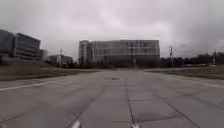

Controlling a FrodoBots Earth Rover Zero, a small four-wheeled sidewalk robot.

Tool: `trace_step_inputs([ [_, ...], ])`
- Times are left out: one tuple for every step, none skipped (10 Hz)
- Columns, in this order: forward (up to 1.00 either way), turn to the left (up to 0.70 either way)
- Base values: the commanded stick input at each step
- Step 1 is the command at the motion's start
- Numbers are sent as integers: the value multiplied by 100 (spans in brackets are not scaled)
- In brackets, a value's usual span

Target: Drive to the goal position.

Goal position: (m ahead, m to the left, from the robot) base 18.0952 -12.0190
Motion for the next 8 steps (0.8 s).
trace_step_inputs([
  [70, 0],
  [70, 0],
  [70, -2],
  [70, -17],
  [70, -32],
  [70, -32],
  [70, -32],
  [70, -32],
])
